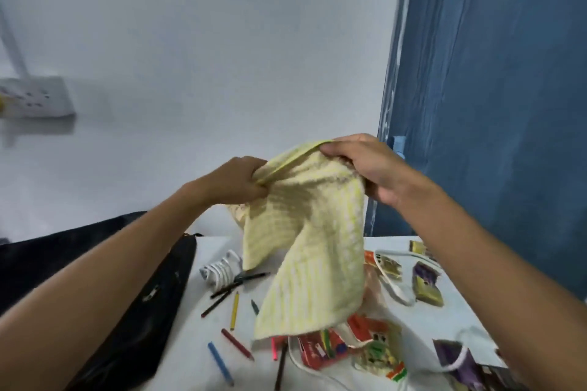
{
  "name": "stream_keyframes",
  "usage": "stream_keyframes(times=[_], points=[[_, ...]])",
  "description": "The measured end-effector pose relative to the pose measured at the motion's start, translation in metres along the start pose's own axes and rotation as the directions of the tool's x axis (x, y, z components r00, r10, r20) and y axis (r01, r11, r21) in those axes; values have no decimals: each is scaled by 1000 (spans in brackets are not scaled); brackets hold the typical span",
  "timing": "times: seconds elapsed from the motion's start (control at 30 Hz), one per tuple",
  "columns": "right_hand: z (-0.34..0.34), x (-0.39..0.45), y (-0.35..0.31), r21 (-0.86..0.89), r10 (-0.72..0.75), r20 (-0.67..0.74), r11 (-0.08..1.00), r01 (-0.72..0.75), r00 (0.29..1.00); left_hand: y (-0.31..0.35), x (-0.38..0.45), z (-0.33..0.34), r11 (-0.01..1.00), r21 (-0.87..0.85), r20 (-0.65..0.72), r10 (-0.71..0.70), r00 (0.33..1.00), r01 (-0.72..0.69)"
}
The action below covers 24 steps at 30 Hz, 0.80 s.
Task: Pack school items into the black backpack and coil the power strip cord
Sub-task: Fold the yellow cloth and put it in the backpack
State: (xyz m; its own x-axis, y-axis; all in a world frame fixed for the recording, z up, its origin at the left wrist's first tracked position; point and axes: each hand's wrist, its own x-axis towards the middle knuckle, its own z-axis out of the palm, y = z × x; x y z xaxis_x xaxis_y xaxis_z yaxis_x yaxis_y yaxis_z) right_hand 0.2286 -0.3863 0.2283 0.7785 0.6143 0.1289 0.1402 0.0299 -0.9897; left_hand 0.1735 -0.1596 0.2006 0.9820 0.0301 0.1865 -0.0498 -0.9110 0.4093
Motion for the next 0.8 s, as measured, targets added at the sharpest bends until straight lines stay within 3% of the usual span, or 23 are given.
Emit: stream_keyframes(times=[0.07,0.2,0.27,0.3,0.37,0.4,0.47,0.5,0.6,0.67,0.7,0.73,0.77,0.8], points=[[7,-1,-8,96,65,27,993,-67,998,-20,-5,0,984,-141,-85,-123,989,110],[9,-2,-13,245,160,130,951,-188,979,-41,-15,-25,858,-476,120,-152,981,191],[8,-3,-15,328,174,212,914,-238,962,-50,-9,-38,771,-612,-50,-263,964,178],[9,-3,-14,376,167,220,894,-242,961,-53,-3,-41,750,-637,-183,-373,910,180],[12,-2,-12,495,129,197,843,-212,972,-47,1,-33,772,-601,-434,-533,726,208],[13,-2,-11,546,103,175,817,-184,979,-38,-2,-19,819,-553,-558,-498,663,150],[15,0,-9,611,74,133,779,-140,988,-8,-21,22,919,-381,-790,-265,553,-104],[15,2,-10,626,71,112,770,-126,991,9,-34,44,925,-300,-843,-143,519,-233],[17,1,-14,629,60,52,774,-79,997,36,-62,87,863,-74,-889,170,425,-500],[14,0,-19,620,49,7,784,-43,999,36,-63,99,822,-6,-889,256,379,-570],[13,-1,-22,609,43,-17,793,-24,999,34,-60,101,825,-43,-875,242,420,-564],[11,-1,-24,599,40,-46,801,-5,998,35,-57,103,852,-123,-831,192,522,-509],[8,0,-25,595,40,-76,804,13,996,38,-53,105,892,-237,-729,99,677,-386],[5,1,-26,593,47,-103,805,23,994,40,-47,107,893,-401,-518,-39,855,-202]])
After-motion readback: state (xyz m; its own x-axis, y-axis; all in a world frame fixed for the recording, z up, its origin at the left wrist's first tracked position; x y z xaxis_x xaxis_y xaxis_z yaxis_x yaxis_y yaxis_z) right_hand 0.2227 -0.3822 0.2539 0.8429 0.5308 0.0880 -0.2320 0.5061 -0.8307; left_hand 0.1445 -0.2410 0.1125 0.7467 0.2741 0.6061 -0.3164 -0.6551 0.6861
